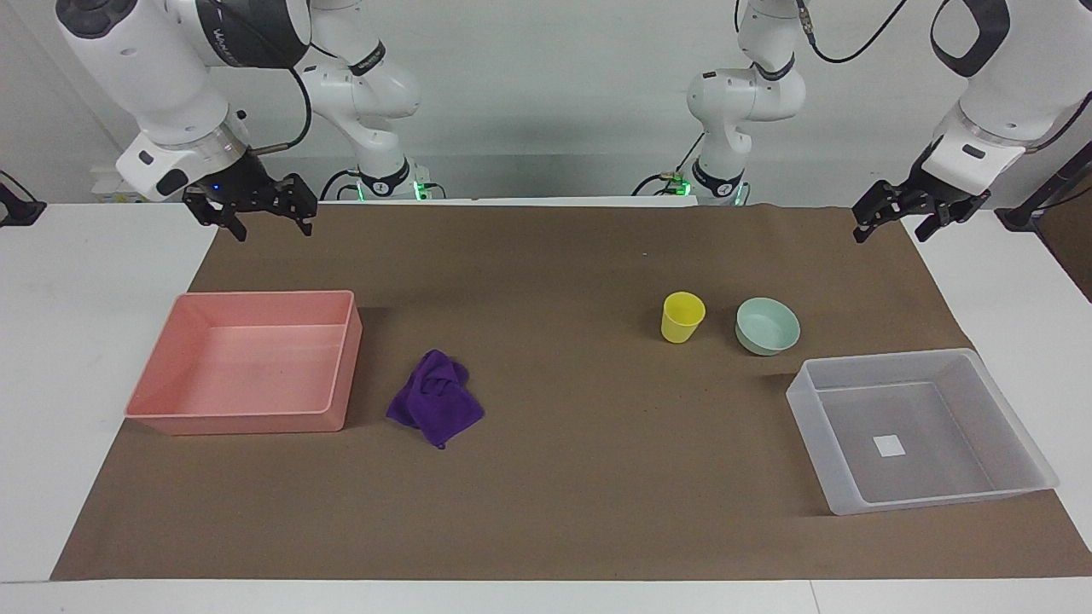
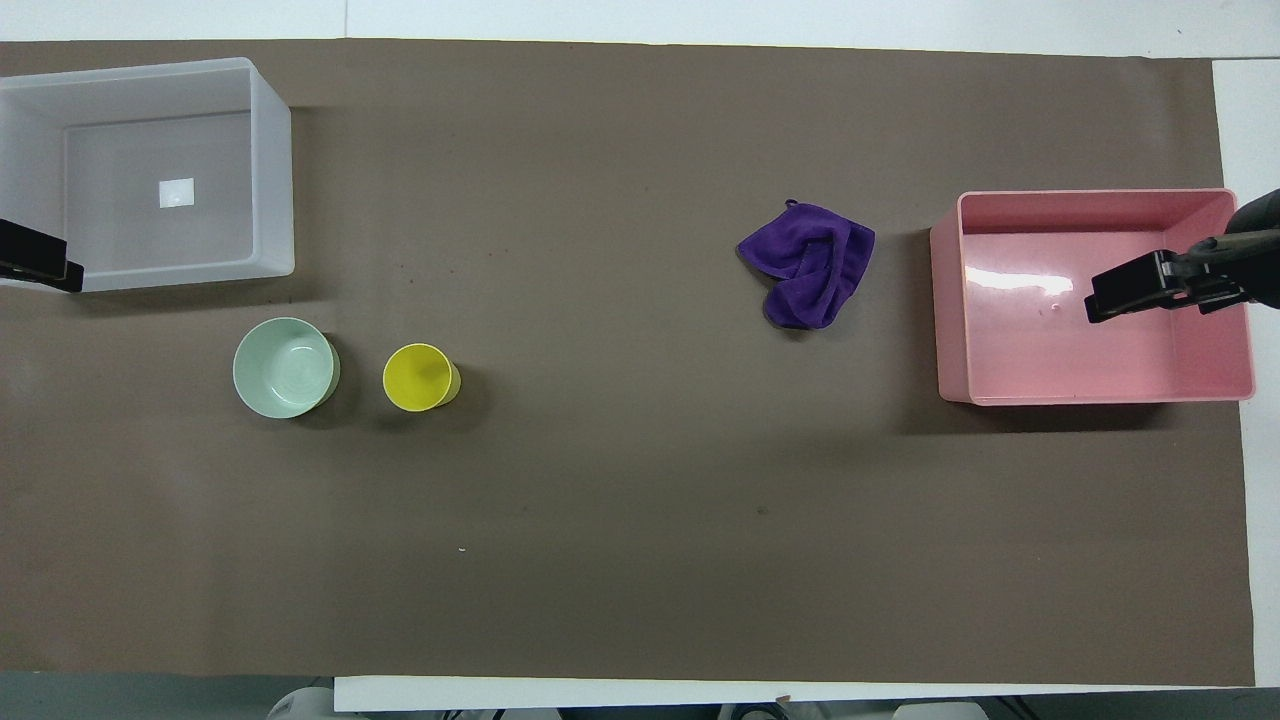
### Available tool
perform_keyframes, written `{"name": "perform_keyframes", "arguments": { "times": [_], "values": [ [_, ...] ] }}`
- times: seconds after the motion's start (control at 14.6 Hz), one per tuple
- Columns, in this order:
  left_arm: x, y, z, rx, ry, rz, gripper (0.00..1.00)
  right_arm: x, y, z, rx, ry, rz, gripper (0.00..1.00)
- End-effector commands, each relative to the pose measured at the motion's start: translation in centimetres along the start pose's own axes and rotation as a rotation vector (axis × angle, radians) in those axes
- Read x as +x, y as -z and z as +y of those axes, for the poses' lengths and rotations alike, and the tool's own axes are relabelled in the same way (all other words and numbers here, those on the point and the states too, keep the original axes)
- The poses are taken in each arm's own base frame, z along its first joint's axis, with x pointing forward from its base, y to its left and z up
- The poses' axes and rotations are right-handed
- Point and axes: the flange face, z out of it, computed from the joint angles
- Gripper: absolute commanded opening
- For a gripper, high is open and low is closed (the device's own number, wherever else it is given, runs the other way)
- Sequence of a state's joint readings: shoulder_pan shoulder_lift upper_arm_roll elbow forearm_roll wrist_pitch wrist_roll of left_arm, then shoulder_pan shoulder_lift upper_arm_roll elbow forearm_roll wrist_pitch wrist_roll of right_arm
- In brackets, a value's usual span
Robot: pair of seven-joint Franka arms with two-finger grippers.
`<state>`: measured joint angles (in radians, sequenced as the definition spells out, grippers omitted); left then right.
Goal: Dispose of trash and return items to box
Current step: 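Reach the left gripper to the green bowl while the right gripper reaches the cloth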
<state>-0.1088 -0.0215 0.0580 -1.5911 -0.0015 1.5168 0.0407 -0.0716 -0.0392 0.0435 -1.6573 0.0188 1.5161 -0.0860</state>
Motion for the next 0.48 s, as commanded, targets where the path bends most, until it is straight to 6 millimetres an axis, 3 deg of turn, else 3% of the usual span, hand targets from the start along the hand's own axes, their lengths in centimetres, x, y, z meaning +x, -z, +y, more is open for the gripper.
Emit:
{"name": "perform_keyframes", "arguments": {
  "times": [0.0,0.21,0.34,0.41],
  "values": [
    [-0.8,0.1,-0.3,-0.005,-0.004,-0.005,1.0,-0.5,-0.5,0.5,0.011,-0.069,0.0,1.0],
    [-0.7,0.0,-0.2,-0.003,-0.005,-0.005,1.0,-0.4,-0.3,0.7,0.008,-0.136,0.012,1.0],
    [-1.0,-0.4,-0.3,-0.004,-0.01,0.005,1.0,-0.1,-0.5,-0.2,0.006,-0.065,0.027,1.0],
    [-1.6,-2.0,-0.3,-0.005,-0.003,0.007,1.0,0.4,-1.2,-1.0,0.003,0.006,0.045,1.0]
  ]
}}
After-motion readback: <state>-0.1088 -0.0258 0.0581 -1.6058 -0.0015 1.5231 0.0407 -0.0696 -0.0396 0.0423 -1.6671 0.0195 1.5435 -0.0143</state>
